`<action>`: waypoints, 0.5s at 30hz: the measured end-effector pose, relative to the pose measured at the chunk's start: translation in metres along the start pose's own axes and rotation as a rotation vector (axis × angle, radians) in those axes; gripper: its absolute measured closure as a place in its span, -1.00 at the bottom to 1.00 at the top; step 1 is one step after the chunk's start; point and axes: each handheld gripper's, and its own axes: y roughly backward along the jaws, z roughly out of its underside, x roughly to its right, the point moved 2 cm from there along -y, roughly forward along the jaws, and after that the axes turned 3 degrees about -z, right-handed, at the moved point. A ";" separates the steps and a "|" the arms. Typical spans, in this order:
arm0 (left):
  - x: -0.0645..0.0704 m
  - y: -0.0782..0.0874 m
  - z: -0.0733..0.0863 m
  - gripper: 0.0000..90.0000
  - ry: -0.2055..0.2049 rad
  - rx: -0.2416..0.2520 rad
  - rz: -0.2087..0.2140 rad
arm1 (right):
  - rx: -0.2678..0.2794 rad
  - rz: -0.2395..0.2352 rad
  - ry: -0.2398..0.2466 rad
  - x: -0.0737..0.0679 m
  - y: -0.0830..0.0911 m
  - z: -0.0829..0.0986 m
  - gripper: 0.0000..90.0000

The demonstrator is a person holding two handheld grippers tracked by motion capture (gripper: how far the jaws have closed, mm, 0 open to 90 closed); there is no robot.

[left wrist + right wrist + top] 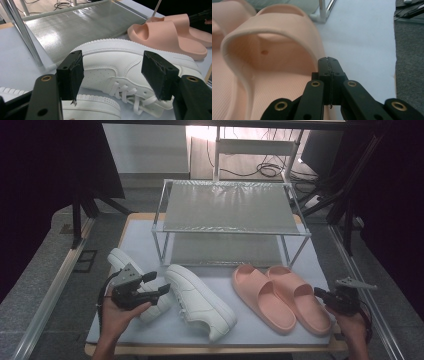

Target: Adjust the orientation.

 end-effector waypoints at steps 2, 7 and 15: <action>0.000 0.000 0.000 -0.23 0.001 0.001 -0.001 | 0.008 0.006 -0.001 -0.001 -0.002 -0.002 1.00; -0.002 0.004 0.001 -0.23 0.005 0.007 -0.007 | 0.036 -0.032 -0.004 -0.003 0.008 -0.003 1.00; -0.001 0.004 0.000 -0.23 0.002 0.007 -0.006 | 0.011 -0.130 0.038 -0.032 0.009 0.000 1.00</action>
